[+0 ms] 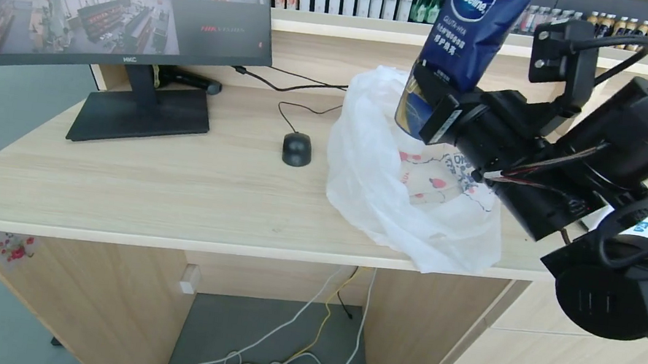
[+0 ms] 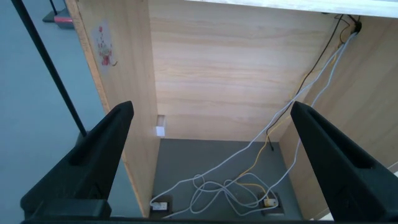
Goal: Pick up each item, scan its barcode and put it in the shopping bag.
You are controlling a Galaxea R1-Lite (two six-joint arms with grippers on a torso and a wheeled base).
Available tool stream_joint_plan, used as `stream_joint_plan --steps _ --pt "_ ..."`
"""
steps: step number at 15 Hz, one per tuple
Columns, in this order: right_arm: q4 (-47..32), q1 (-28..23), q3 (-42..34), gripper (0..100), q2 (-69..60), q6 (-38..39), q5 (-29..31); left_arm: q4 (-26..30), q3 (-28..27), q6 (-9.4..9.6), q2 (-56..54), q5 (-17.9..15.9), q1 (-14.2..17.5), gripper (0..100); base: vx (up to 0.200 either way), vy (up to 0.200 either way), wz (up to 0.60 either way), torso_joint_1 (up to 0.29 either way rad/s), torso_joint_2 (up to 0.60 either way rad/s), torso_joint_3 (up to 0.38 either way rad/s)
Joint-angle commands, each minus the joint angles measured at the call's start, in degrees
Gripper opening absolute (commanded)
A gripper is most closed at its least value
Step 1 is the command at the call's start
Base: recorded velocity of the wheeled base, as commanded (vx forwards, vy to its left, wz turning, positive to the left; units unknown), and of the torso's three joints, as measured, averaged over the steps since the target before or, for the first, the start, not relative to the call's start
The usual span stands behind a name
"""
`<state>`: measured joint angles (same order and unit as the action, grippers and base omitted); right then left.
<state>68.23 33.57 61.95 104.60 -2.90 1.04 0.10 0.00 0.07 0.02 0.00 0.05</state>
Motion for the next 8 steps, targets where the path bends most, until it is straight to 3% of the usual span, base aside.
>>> stream_joint_plan --steps 1,8 --pt "-2.49 0.00 1.86 0 2.19 0.00 0.02 -0.01 0.00 0.01 -0.02 0.00 -0.05 100 0.000 0.000 0.00 0.000 0.00 0.000" --pt "-11.80 -1.23 8.62 0 3.86 0.00 0.19 -0.01 0.00 -0.07 -0.02 0.00 -0.05 100 0.000 0.000 0.00 0.000 0.00 0.000"
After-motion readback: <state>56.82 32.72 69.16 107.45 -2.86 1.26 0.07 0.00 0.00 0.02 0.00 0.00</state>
